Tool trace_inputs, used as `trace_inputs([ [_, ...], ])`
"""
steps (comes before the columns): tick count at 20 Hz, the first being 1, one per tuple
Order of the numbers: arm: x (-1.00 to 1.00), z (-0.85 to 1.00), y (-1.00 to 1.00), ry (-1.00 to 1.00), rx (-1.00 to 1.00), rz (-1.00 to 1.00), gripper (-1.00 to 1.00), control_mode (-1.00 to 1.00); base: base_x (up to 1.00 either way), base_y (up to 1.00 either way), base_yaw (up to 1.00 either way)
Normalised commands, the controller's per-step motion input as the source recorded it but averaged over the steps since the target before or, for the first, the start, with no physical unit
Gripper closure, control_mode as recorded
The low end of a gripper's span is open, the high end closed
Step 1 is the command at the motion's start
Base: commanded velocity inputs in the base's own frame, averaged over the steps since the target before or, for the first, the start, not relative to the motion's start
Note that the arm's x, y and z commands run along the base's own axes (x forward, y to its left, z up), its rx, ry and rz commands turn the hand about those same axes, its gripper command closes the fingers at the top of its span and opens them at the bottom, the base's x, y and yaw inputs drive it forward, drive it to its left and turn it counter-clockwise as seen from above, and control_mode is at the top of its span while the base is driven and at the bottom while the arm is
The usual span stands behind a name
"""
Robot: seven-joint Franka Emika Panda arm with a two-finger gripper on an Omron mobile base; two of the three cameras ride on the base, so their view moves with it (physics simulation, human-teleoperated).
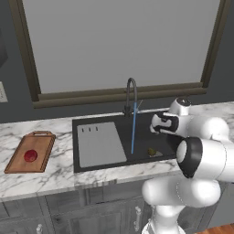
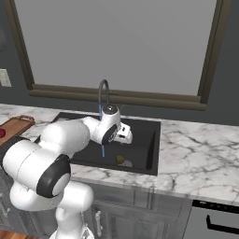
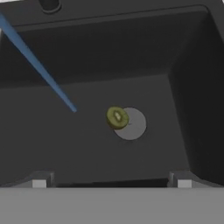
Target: Pick the pear, kiwi from the sink and place them on the cutting board to airdry. Then turn off the sink faucet.
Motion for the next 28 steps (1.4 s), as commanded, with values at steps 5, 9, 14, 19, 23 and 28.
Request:
trace_inputs([
  [5, 0.22, -0.22, 0.0, 0.0, 0.0, 0.0, -1.0, -1.0, 0.0, 0.0, 0.0],
  [9, 0.25, -0.24, 0.0, 0.0, 0.0, 0.0, -1.0, -1.0, 0.0, 0.0, 0.0],
  [14, 0.27, -0.21, 0.0, 0.0, 0.0, 0.0, -1.0, -1.0, 0.0, 0.0, 0.0],
  [19, 0.11, -0.19, -0.04, 0.0, 0.0, 0.0, -1.0, -1.0, 0.0, 0.0, 0.0],
  [23, 0.0, -0.23, -0.1, 0.03, 0.0, 0.0, -1.0, -1.0, 0.0, 0.0, 0.0],
  [28, 0.03, -0.23, -0.08, 0.04, 0.0, 0.0, -1.0, -1.0, 0.0, 0.0, 0.0],
])
